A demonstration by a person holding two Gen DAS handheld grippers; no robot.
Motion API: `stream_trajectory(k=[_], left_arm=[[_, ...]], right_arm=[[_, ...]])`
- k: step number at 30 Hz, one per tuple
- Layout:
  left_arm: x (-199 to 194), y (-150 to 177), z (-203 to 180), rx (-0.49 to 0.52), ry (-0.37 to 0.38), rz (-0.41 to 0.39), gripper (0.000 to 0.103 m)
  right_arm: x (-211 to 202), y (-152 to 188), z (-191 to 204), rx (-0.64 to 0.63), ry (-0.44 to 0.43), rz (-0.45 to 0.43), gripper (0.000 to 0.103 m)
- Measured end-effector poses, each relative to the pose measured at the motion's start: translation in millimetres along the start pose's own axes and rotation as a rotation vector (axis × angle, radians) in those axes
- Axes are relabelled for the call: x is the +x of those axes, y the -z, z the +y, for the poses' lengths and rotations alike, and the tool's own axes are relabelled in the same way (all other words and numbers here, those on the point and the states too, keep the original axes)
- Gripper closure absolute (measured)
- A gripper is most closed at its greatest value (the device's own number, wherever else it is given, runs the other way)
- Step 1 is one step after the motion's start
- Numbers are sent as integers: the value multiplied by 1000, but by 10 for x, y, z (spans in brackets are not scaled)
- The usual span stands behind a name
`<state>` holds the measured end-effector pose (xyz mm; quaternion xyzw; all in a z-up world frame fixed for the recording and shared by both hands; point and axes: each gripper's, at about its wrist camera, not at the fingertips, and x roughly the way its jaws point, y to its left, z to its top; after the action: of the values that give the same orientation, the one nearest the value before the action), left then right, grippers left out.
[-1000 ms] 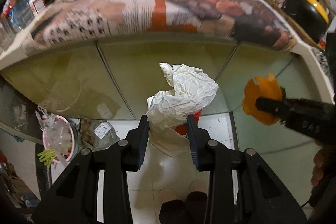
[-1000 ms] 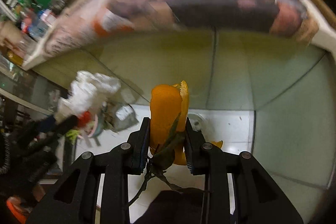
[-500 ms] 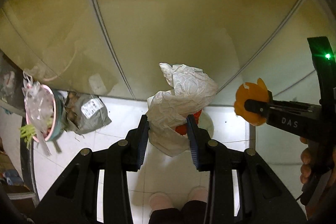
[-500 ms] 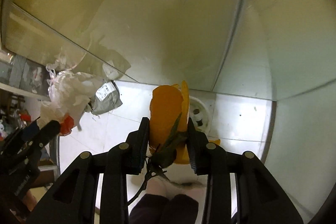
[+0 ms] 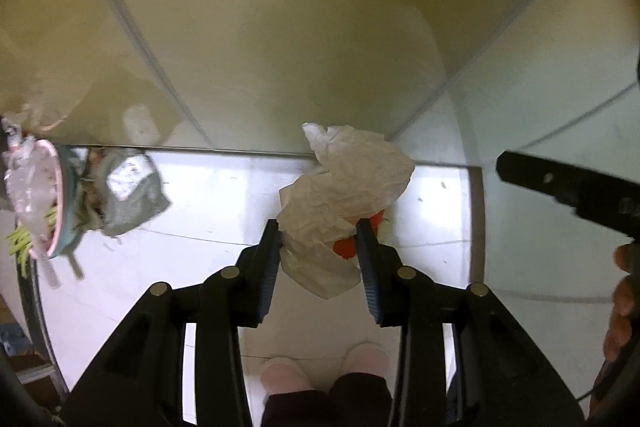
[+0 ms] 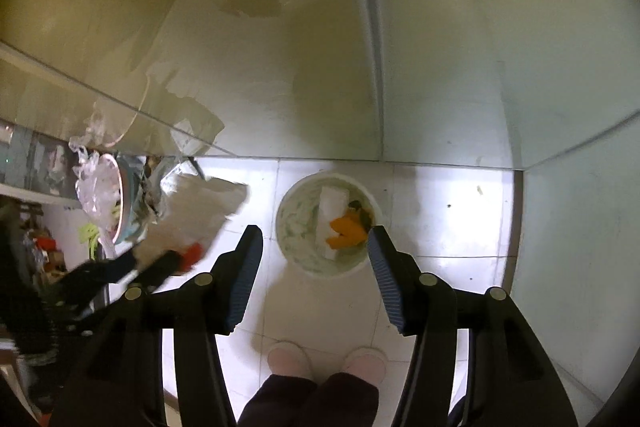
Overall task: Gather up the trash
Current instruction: 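Open both tools over the white bucket, dropping bag and peel, then move both tools back over the counter toward the blue cup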
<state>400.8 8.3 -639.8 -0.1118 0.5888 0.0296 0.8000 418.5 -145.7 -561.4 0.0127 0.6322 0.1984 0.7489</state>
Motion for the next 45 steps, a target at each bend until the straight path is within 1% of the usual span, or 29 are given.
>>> stream_trajectory(k=[4, 7, 9, 12, 15, 18, 21, 22, 24, 29, 32, 34, 36, 39, 42, 44, 45], left_arm=[[300, 8, -156, 31, 25, 34, 58], [546, -7, -178, 38, 27, 73, 56], [612, -20, -181, 53, 29, 92, 56], [464, -31, -166, 59, 7, 50, 56], [160, -47, -168, 51, 6, 18, 56], [-245, -72, -143, 51, 1, -12, 56], [-791, -105, -147, 52, 0, -48, 56], [-1045, -124, -147, 53, 3, -64, 56], [-1381, -163, -152, 56, 3, -86, 56], [-2423, -281, -181, 55, 29, -166, 54], [-3122, -332, -197, 75, 34, -239, 52], [-3491, -354, -227, 90, 38, -287, 49], [-3944, -360, -231, 106, 49, -351, 46], [-4424, -357, -180, 127, 43, -440, 41], [-4950, -343, -149, 146, 44, -536, 38], [-5199, -353, -126, 154, 46, -597, 32], [-5306, -326, -107, 156, 42, -629, 25]], right_arm=[[-110, 23, -76, 0, 13, -34, 52], [-173, 59, -108, 2, 19, -59, 52], [-212, 85, -136, 4, 23, -71, 52], [-310, 133, -149, 2, 32, -85, 52], [-447, 155, -122, 2, 36, -90, 52], [-705, 151, -40, -7, 44, -101, 52], [-1101, 148, 92, -21, 51, -125, 52], [-1214, 152, 130, -23, 51, -134, 52], [-1534, 150, 236, -28, 55, -159, 52], [-2381, 137, 527, -38, 50, -237, 52], [-2860, 151, 726, -51, 53, -290, 52], [-3156, 179, 864, -61, 57, -333, 52], [-3442, 216, 1007, -69, 55, -379, 52], [-3862, 273, 1199, -84, 47, -454, 52], [-4174, 335, 1372, -103, 51, -520, 52], [-4339, 370, 1505, -117, 68, -567, 52], [-4431, 400, 1547, -124, 77, -594, 52]])
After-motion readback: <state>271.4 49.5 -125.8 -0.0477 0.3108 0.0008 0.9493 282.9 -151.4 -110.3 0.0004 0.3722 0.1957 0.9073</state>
